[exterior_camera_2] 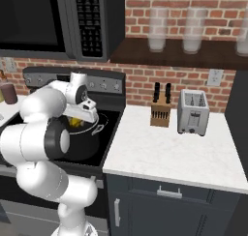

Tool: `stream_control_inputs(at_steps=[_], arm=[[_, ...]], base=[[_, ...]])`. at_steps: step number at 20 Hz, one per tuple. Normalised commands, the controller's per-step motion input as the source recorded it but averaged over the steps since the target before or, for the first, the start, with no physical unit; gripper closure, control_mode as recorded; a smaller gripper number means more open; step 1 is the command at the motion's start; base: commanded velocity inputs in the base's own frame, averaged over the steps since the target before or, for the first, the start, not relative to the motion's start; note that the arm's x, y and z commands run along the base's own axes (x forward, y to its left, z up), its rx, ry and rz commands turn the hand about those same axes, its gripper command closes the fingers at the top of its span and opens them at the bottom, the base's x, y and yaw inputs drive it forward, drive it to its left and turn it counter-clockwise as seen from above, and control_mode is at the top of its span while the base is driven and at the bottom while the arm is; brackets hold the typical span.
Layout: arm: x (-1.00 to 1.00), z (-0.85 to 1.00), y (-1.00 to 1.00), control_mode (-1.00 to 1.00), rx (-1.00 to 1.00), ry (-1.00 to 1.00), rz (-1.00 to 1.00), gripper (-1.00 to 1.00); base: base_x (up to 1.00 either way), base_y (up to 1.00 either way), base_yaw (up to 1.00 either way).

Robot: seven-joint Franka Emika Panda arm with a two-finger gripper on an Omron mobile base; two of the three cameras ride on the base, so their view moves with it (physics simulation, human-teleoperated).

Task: Put the lemon and lemon in the pot. Retrieve the spatula and lightly stir the vegetables in the pot.

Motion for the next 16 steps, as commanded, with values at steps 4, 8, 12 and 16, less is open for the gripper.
stream_control_inputs(at_steps=[4,8,12,16], arm=[[0.0,-0.57,0.0,-1.0,0.0,-0.14,0.0,1.0],[0.01,-0.36,0.0,-1.0,0.0,-0.11,0.0,1.0],[0.0,-0.16,0.01,-1.0,0.0,-0.05,0.0,1.0],[-0.04,-0.19,0.0,-1.0,0.0,0.0,0.0,1.0]], base=[[0.0,0.0,0.0],[0.0,0.0,0.0],[0.0,0.0,0.0],[0.0,0.0,0.0]])
